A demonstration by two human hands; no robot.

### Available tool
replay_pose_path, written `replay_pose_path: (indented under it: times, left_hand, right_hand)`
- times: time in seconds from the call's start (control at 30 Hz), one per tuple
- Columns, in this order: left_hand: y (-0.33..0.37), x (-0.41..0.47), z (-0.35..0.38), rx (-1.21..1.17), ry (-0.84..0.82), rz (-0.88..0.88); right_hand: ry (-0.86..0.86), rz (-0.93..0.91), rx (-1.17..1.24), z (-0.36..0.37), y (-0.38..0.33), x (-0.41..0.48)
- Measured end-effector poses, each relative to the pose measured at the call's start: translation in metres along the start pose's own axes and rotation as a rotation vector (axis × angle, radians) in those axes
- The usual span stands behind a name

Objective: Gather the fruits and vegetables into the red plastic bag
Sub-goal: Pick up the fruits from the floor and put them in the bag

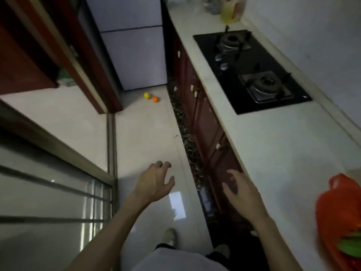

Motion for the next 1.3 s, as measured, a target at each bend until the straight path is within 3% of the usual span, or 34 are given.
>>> replay_pose_path:
  times: [0.17,0.43,0.7,1.03,1.3]
  left_hand:
    - [-0.083,-0.02,-0.035,-0.002,0.067,-0.16]
    - [-0.144,0.021,-0.043,-0.015,0.115,-0.288]
    - [-0.188,0.154,-0.037,0.023,0.14,-0.308]
    - [-0.234,0.325,-0.063,0.066,0.156,-0.343]
    - [-0.314,0.431,-0.06,0.033,0.112,-0.397]
  right_hand:
    - [-0.111,-0.11,0.001,0.052,-0.066,0.031]
    - [-0.24,-0.174,-0.032,0.108,-0.112,0.101]
    - [-0.285,-0.217,0.044,0.172,-0.138,0.245]
    - [-0.39,-0.283,-0.034,0.231,-0.17,0.426]
    - [-0.504,-0.283,-0.06,0.305,-0.208,0.544]
Point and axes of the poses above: each hand's wrist, its own x-axis towards the middle knuckle, its own z-axis out of the palm, y = z × x, the point moved 3 cm from there along x, towards the middle knuckle, and after that the axes turned 11 degrees about y, right-handed, at the moved point
